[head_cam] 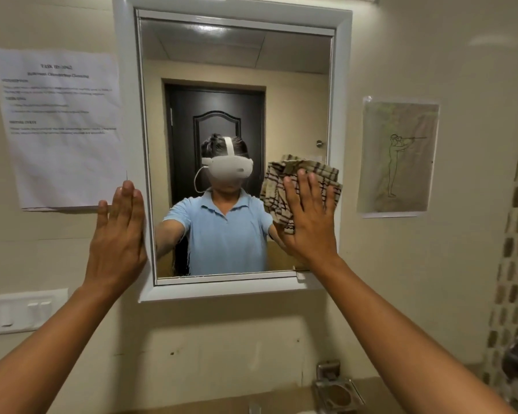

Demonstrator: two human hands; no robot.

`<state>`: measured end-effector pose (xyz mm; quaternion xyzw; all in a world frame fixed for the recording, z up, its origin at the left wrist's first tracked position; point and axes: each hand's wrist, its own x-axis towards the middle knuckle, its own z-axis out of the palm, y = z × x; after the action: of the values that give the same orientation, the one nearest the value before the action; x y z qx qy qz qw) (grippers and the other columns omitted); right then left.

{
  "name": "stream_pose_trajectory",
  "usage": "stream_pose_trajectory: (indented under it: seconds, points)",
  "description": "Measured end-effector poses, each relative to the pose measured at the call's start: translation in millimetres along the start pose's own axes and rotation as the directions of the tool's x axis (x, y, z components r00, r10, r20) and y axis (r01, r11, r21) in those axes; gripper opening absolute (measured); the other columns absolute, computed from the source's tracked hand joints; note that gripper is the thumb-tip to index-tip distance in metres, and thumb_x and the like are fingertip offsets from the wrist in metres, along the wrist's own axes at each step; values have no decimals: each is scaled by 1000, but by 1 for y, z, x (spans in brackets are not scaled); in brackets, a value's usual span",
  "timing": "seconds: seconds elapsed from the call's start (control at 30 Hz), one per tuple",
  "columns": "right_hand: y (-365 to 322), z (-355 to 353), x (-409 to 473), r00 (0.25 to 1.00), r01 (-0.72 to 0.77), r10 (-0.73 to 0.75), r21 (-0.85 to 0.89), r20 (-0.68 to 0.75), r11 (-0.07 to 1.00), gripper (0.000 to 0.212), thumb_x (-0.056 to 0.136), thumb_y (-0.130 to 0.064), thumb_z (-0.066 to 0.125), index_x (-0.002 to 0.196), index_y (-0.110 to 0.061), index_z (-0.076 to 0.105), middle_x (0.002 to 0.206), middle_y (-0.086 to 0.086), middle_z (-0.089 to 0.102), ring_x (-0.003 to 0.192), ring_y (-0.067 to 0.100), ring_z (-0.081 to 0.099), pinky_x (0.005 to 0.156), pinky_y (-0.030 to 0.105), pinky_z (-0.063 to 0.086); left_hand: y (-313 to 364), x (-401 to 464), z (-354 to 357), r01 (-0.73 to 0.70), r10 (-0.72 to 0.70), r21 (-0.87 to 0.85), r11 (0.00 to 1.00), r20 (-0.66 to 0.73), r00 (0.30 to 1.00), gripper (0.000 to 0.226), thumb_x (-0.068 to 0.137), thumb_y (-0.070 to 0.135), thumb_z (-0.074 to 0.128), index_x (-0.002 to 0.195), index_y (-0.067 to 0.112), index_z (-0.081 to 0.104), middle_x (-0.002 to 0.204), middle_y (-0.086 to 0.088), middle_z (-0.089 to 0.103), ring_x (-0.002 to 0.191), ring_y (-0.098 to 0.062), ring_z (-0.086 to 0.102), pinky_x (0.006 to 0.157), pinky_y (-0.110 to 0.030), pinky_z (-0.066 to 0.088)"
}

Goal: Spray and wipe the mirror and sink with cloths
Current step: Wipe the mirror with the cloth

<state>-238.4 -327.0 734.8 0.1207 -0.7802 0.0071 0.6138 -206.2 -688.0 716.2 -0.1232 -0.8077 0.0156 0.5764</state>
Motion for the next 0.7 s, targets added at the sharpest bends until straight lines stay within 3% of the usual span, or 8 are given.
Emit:
stream_pose_trajectory:
  seconds: [0.13,0.3,0.43,0.7]
  points:
    - [-4,4,-28,995,-98,98,-18,33,995,87,92,-55,54,158,-17,13,166,13,5,154,29,-2,121,50,-11,2,-1,0,18,-17,-12,1000,8,1000,75,87,12,31,155,0,4,164,-20,1,153,-33,2,123,-52,7]
    - [-30,5,-60,970,-227,226,3,91,974,87,95,-46,53,159,-14,4,166,14,-6,153,32,-7,121,60,0,6,0,-1,21,-20,-28,999,19,1000,69,94,28,19,155,-1,6,163,-22,3,152,-36,5,124,-49,3]
    - [-58,4,-72,969,-200,195,15,153,980,88,95,-47,46,157,-15,-8,165,14,-13,152,34,-10,120,61,-2,6,-1,-1,23,-23,-51,998,11,1000,70,94,30,19,154,-2,6,163,-22,4,152,-36,6,124,-49,4]
    - [-75,11,-71,970,-192,193,-20,151,981,85,93,-49,37,158,-15,-6,165,15,-9,153,35,-5,121,60,-2,6,-1,0,15,-19,-130,991,-23,1000,67,95,27,14,154,-4,9,162,-24,8,151,-38,8,124,-49,5]
